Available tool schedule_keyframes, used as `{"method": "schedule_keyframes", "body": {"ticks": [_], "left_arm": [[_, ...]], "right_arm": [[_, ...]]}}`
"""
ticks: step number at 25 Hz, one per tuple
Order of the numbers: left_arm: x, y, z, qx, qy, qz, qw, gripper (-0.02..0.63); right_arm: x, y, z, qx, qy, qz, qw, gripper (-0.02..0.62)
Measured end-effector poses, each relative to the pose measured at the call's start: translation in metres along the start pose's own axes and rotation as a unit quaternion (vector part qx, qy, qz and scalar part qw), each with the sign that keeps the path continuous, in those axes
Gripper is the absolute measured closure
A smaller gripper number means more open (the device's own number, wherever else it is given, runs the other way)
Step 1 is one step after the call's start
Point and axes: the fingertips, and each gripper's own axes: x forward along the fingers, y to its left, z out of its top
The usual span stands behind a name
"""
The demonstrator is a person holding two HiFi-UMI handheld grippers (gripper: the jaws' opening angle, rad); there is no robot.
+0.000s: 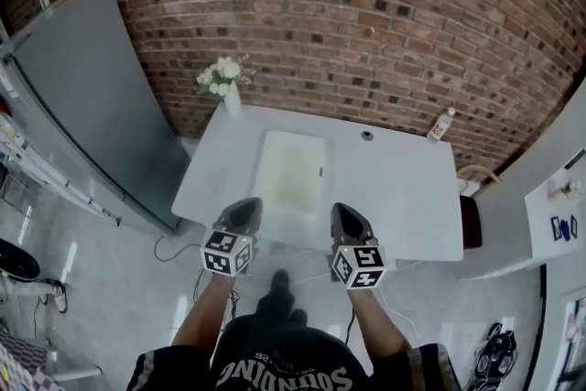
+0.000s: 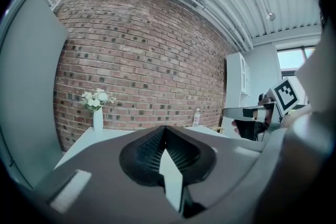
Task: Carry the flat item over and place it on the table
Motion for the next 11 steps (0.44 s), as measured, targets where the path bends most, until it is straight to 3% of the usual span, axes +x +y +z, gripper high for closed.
{"method": "schedule_keyframes", "body": {"ticks": [11], "left_arm": [[-0.0059, -0.0031, 0.0004, 0.001, -0.003, -0.001, 1.0, 0.597]], "right_arm": [[-0.0051, 0.0081, -0.0053, 0.0, 0.001, 0.004, 1.0, 0.597]]}}
